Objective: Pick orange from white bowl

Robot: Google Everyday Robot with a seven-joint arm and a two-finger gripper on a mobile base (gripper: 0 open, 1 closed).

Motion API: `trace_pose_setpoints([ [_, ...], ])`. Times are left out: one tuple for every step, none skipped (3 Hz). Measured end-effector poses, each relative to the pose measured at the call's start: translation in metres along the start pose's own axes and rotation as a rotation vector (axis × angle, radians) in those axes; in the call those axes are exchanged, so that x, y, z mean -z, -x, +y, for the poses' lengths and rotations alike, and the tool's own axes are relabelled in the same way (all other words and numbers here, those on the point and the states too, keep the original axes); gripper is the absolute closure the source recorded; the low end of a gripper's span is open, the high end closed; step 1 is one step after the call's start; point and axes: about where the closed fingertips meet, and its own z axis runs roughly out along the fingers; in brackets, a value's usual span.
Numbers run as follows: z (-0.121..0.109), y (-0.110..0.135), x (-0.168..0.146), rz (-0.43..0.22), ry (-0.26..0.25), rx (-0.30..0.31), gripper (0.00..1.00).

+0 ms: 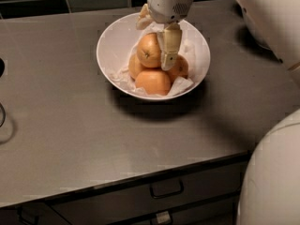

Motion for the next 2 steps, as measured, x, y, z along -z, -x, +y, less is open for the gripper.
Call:
trace_pose_setpoints([
  [-0.0004, 0.0003, -0.0039, -0.008, 0.008, 0.008, 0.15],
  [0.0009, 0.0013, -0.0100, -0.019, 0.020, 0.015, 0.19],
])
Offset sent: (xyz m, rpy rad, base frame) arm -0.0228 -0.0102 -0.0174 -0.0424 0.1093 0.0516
